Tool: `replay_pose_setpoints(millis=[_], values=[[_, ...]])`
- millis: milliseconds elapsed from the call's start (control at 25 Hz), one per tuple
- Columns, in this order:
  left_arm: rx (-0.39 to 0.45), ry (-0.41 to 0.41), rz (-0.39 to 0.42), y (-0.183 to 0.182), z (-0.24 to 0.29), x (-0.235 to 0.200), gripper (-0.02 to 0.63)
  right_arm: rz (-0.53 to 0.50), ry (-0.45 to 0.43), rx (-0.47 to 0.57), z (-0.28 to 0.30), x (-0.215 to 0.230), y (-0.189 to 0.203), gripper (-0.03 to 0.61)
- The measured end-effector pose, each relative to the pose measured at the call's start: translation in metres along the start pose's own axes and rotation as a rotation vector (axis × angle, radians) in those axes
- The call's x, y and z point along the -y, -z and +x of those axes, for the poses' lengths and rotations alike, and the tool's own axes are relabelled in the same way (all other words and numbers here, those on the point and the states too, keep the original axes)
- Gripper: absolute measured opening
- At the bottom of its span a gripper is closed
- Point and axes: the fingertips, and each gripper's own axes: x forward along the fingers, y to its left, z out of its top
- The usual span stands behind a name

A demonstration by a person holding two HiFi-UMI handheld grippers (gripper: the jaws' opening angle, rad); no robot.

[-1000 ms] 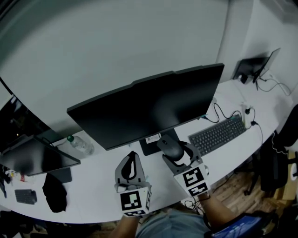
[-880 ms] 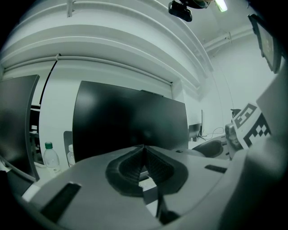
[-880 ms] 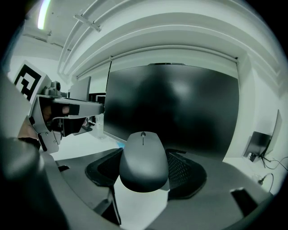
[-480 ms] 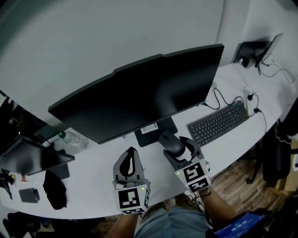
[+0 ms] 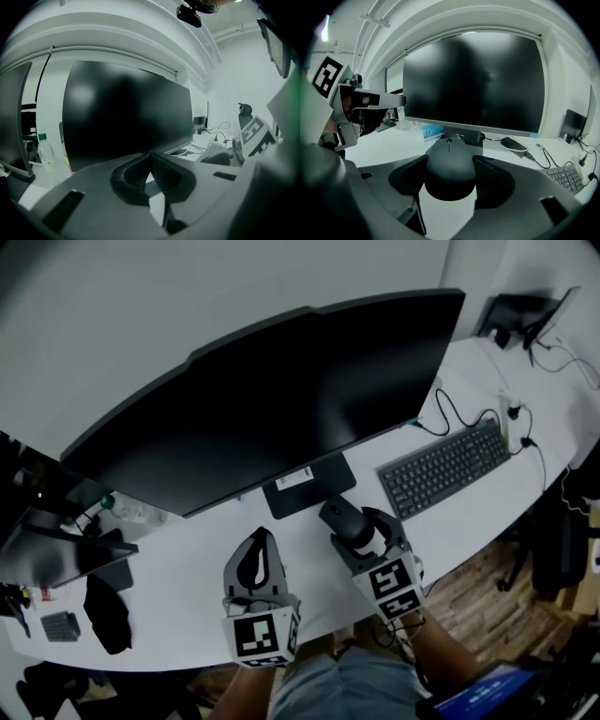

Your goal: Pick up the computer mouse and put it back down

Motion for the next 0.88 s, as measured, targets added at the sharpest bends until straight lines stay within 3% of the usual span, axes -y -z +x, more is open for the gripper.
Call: replay_pose_setpoints(millis=[880], values=[[-0.145, 0.003, 0.007, 0.048, 0.018, 0.008, 0.005, 0.078, -0.05, -0.126, 0.027, 0.001, 0.073, 0.304]])
